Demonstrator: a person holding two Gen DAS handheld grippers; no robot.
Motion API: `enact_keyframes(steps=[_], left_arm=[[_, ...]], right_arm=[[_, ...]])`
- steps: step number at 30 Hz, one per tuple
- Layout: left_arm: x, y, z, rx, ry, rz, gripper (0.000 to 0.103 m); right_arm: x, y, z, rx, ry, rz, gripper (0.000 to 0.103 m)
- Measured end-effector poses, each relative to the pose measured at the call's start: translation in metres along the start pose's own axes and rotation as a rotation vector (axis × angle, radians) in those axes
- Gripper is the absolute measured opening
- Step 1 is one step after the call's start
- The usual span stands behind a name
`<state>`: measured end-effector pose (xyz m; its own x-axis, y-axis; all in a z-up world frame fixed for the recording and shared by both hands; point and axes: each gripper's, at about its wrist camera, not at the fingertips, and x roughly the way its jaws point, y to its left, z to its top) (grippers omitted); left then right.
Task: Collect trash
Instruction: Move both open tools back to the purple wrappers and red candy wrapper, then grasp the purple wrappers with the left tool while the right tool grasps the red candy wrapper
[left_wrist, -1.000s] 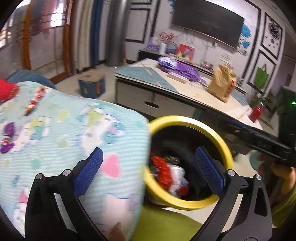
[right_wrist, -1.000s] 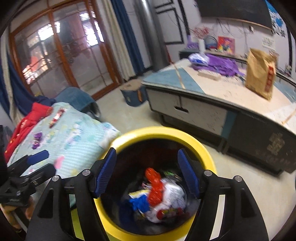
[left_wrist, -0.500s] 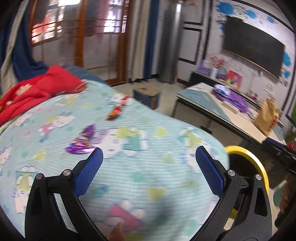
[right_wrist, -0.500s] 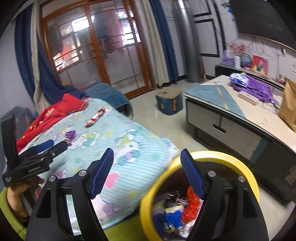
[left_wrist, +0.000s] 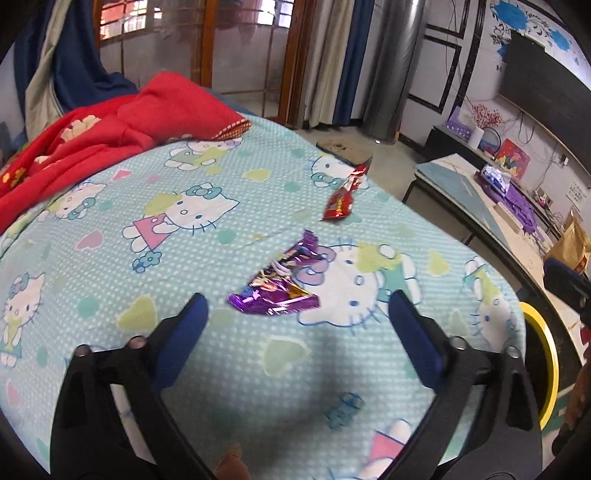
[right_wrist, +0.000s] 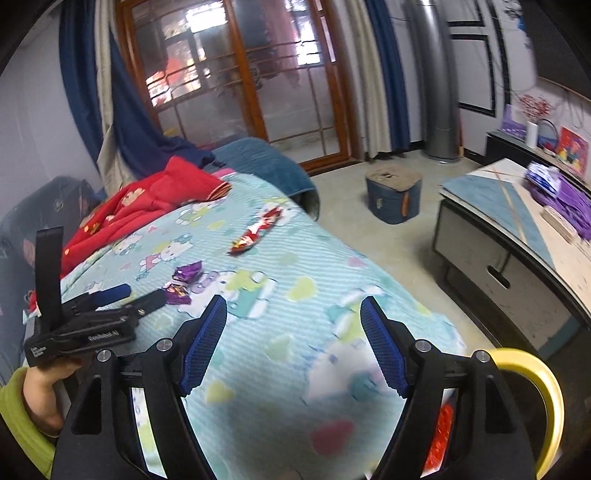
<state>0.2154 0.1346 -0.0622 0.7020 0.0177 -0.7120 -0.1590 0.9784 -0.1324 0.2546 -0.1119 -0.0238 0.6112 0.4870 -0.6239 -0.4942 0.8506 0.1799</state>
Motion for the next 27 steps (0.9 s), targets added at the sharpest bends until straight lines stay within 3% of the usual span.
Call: enact_keyframes(steps=[3,9,19,23,27], left_arm=[[0.012,0.004,0.005,0.018,0.017,-0.004,0.073],[0.034,0.008,0.011,0.015,0.043,-0.05,0.067],[0.047,0.017,0.004,-0.052,0.076,-0.084,0.054],[0.044,0.025,0.002,-0.099,0.071,-0.095,0.039],[0.042,0.037,0.0,-0.163,0.065,-0.112,0.023]], right_arm=[[0.025,0.007,0.016,0.006,0.029,0.022,0.072],[0.081,0.018,0.043,0.03,0.125,0.052,0.072],[0.16,0.043,0.065,-0.018,0.209,-0.008,0.072],[0.188,0.044,0.07,0.003,0.235,-0.029,0.072],[0.217,0.03,0.073,0.114,0.277,-0.041,0.061]])
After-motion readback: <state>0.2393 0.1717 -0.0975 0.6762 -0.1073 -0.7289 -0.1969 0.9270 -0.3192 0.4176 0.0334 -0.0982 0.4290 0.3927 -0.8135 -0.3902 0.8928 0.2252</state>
